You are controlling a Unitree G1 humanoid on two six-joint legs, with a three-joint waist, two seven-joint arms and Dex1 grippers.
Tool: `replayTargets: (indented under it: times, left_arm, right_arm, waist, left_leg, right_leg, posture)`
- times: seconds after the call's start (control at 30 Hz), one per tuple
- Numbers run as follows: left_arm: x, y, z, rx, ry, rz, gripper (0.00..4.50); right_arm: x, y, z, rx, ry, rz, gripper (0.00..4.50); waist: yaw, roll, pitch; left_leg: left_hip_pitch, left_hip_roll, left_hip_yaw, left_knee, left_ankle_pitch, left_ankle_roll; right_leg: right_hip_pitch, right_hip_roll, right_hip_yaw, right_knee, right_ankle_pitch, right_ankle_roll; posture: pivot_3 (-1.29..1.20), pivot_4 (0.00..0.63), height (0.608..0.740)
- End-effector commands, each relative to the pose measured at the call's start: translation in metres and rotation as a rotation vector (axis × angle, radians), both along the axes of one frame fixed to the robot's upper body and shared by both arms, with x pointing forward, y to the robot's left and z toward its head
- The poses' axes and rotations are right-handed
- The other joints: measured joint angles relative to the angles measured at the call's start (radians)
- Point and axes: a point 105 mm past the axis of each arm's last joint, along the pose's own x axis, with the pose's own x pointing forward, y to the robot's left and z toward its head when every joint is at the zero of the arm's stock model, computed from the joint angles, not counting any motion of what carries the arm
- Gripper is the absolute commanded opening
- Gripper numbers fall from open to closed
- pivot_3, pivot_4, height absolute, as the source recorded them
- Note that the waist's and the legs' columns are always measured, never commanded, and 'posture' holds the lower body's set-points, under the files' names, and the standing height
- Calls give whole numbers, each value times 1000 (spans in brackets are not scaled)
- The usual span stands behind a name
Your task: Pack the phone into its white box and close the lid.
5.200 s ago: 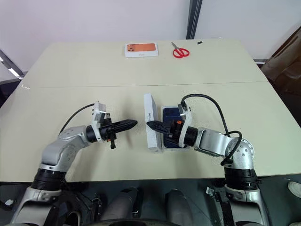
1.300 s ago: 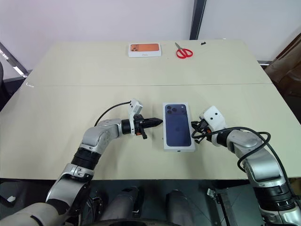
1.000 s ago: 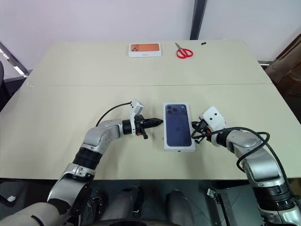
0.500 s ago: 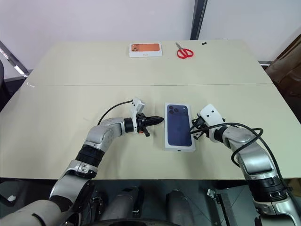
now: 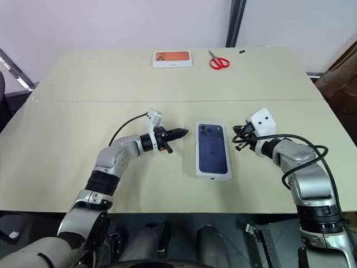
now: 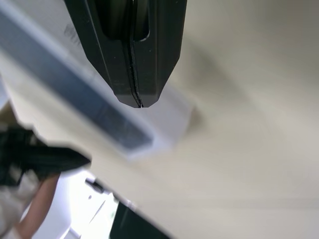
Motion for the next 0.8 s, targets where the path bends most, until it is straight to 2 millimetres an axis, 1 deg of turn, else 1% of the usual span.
replayTargets:
  times: [0.03,0.07,0.1,0.13,0.2,0.23,0.27,0.3,0.33,0.37,0.47,0.53,0.57,0.63,0.67,0.7,0.73,0.8]
  left_arm:
    - [-5,-18,28,-59,-71,-63,0]
    - [-5,-20,28,-55,-74,-66,0]
    - [-6,-23,23,-34,-73,-73,0]
    - [-6,-25,12,15,-63,-78,0]
    - [-8,-27,-26,215,-41,-89,0]
    - [-9,-27,-37,282,-45,-96,0]
    - [-11,-24,-53,353,-15,-101,0]
    - [-13,-22,-61,387,-16,-102,0]
    - [-13,-21,-65,394,-13,-100,0]
    - [-12,-20,-64,379,1,-92,0]
    - [-9,-17,-59,349,10,-78,0]
    - [-7,-15,-55,328,10,-71,0]
    - [-5,-15,-49,294,-2,-62,257]
    - [-4,-11,-34,233,-31,-58,837]
    - [-4,-8,-27,216,-61,-63,1299]
    - [-2,0,-21,211,-83,-46,1784]
    - [0,7,-17,211,-101,-30,2243]
    - [1,26,-12,220,-131,-12,3316]
  right_arm:
    - [-13,19,-4,-14,26,107,61]
    - [-15,21,-8,-23,40,123,61]
    - [-19,24,-14,-45,61,141,61]
    - [-23,26,-22,-76,82,155,61]
    - [-29,25,-40,-167,128,171,61]
    - [-31,24,-45,-193,140,173,61]
    - [-32,20,-52,-224,158,164,61]
    - [-32,18,-56,-246,164,153,61]
    - [-31,16,-58,-256,165,148,61]
    - [-30,15,-57,-250,164,141,61]
    - [-26,16,-50,-195,164,123,61]
    - [-25,18,-46,-139,180,123,61]
    - [-22,20,-39,-56,189,110,292]
    - [-15,19,-24,-3,140,97,862]
    - [-12,18,-16,16,107,85,1329]
    - [-8,15,-6,42,71,70,1864]
    - [-5,12,2,69,45,57,2307]
    - [-2,7,12,88,16,48,3371]
  waist:
    - [0,0,0]
    - [-1,0,0]
    - [-3,0,0]
    - [-3,0,0]
    - [-6,1,-1]
    - [-7,0,-1]
    - [-8,0,-1]
    - [-6,-2,-3]
    - [-5,-3,-5]
    - [-4,-4,-6]
    - [-2,-5,-7]
    - [-2,-5,-7]
    - [-2,-5,-7]
    - [-3,-5,-7]
    - [-5,-5,-7]
    - [-7,-5,-6]
    - [-9,-4,-6]
    - [-12,-3,-5]
  left_leg:
    - [0,0,0,0,0,0]
    - [0,0,0,1,0,0]
    - [0,0,0,1,0,0]
    - [0,0,0,0,0,0]
    - [0,0,0,0,0,0]
    - [1,0,0,0,0,0]
    - [2,0,0,0,-1,2]
    - [2,1,0,0,-2,4]
    - [2,1,0,0,-2,4]
    - [4,1,0,0,-2,4]
    - [16,1,-1,-3,-4,6]
    - [20,1,-1,-6,-4,6]
    - [20,1,-1,-6,-4,6]
    - [19,1,-2,-6,-4,6]
    - [19,1,-2,-6,-4,6]
    - [18,1,-1,-6,-4,6]
    - [17,1,-1,-7,-4,6]
    - [16,1,-1,-7,-4,5]
  right_leg:
    - [0,0,0,0,0,0]
    - [0,0,0,0,0,0]
    - [0,0,0,0,0,0]
    - [0,0,0,0,0,0]
    - [0,1,0,0,0,0]
    - [0,1,0,0,0,0]
    - [1,1,1,0,0,0]
    - [1,1,0,0,0,0]
    - [2,1,0,0,0,0]
    - [3,1,0,0,0,0]
    - [17,1,0,-6,0,0]
    - [22,1,-1,-10,0,0]
    - [22,1,-1,-10,0,0]
    - [21,1,-1,-10,0,0]
    - [20,0,-1,-10,0,0]
    - [18,0,0,-9,0,0]
    - [17,0,0,-9,0,0]
    - [15,1,0,-9,0,0]
  posture:
    - [0,150,734]
    - [0,150,734]
    - [0,150,734]
    - [0,150,734]
    - [0,150,734]
    - [0,150,734]
    - [0,150,734]
    - [0,150,734]
    - [0,150,734]
    - [0,150,734]
    - [0,150,734]
    - [0,150,734]
    - [0,150,734]
    - [0,150,734]
    - [0,150,734]
    - [0,150,734]
    - [0,150,734]
    - [0,150,734]
